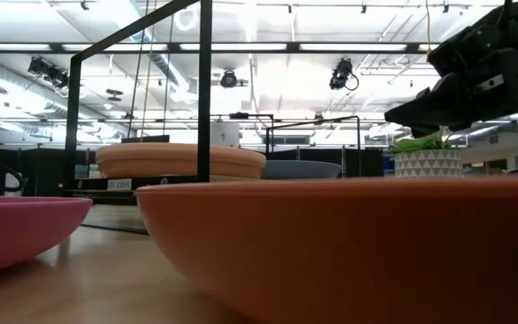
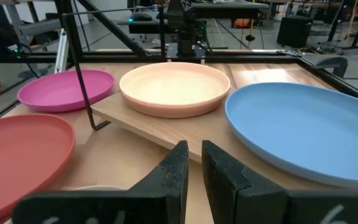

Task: Place and stack plates onto a shelf
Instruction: Stack the pink plate on top of the blue plate on the shelf

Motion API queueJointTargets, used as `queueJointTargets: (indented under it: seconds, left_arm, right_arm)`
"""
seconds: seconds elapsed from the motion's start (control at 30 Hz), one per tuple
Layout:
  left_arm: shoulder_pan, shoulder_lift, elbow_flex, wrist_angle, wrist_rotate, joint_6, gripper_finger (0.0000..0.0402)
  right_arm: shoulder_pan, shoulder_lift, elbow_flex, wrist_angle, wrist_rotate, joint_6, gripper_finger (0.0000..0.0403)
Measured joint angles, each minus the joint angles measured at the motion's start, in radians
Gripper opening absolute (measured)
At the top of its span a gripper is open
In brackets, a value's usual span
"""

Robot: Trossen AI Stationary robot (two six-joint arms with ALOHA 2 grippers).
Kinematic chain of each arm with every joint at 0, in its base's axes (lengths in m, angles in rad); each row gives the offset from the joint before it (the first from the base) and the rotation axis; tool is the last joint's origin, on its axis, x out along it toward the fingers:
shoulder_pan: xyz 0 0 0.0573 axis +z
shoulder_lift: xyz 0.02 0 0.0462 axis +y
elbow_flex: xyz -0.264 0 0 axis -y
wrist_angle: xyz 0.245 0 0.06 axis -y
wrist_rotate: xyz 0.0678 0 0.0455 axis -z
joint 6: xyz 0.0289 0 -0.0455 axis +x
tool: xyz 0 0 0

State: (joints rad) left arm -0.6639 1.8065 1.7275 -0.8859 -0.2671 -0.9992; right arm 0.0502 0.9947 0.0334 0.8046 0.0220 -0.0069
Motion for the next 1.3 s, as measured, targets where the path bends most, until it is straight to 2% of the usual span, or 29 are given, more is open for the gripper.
queueJointTargets:
  seconds: [0.07,0.17,0.43,0.63,0.97,1.3]
  left_arm:
    - [-0.046,0.0,0.0,-0.014,0.0,-0.144,0.0142]
    - [-0.115,0.021,0.0,-0.034,-0.003,-0.272,0.0142]
    - [-0.201,0.15,-0.001,-0.109,0.002,-0.344,0.0142]
    - [-0.202,0.24,-0.001,-0.088,0.081,-0.452,0.0142]
    - [-0.162,0.335,-0.001,0.016,0.061,-0.491,0.0144]
    - [-0.117,0.369,-0.001,0.061,0.088,-0.423,0.0198]
  right_arm:
    - [0.0,0.0,0.0,0.0,-0.008,-0.009,0.0053]
    - [0.0,0.0,0.0,0.0,-0.01,-0.025,0.0053]
    - [0.0,0.0,0.0,0.025,0.011,-0.07,0.0053]
    - [0.0,-0.001,0.0,0.055,0.011,-0.093,0.0053]
    - [0.0,0.0,0.0,0.109,0.011,-0.127,0.0053]
    - [0.0,0.0,0.0,0.123,0.011,-0.131,0.0053]
